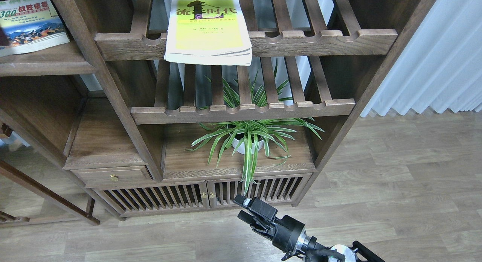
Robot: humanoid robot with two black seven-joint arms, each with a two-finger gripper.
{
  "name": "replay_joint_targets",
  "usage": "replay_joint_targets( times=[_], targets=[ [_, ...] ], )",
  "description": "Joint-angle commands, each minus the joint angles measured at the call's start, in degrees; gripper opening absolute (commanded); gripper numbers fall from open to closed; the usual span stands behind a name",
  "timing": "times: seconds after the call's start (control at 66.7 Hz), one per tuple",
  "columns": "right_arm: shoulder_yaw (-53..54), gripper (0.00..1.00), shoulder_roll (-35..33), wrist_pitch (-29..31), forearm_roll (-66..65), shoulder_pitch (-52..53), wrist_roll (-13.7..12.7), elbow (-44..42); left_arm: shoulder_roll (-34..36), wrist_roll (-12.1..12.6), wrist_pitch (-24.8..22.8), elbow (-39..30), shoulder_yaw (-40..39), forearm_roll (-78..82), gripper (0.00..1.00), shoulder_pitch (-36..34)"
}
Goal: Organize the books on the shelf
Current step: 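Lay the maroon book on the side shelf and withdraw the left gripper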
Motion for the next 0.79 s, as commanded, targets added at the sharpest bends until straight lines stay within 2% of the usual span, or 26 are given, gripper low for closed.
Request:
replay_joint_targets(
  times=[0.0, 0.345, 0.555, 0.78],
  targets=[
    [0.0, 0.99, 0.0, 0.0, 0.0, -0.01, 0.0, -0.04, -2.48, 0.02, -0.01, 2.93, 0.37, 0.04, 0.0, -1.24],
    [0.09, 0.99, 0.0, 0.0, 0.0, 0.34, 0.0, -0.22, -8.46, 0.02, -0.01, 11.01, 0.55, 0.3, 0.0, -4.58],
    [0.09, 0.99, 0.0, 0.0, 0.0, 0.34, 0.0, -0.22, -14.61, 0.02, -0.01, 19.62, 0.55, 0.39, 0.0, -7.3],
    [0.26, 0.99, 0.0, 0.0, 0.09, -0.1, 0.0, -0.31, -18.22, 0.02, -0.01, 25.6, 0.55, 0.39, 0.0, -9.59]
  ],
)
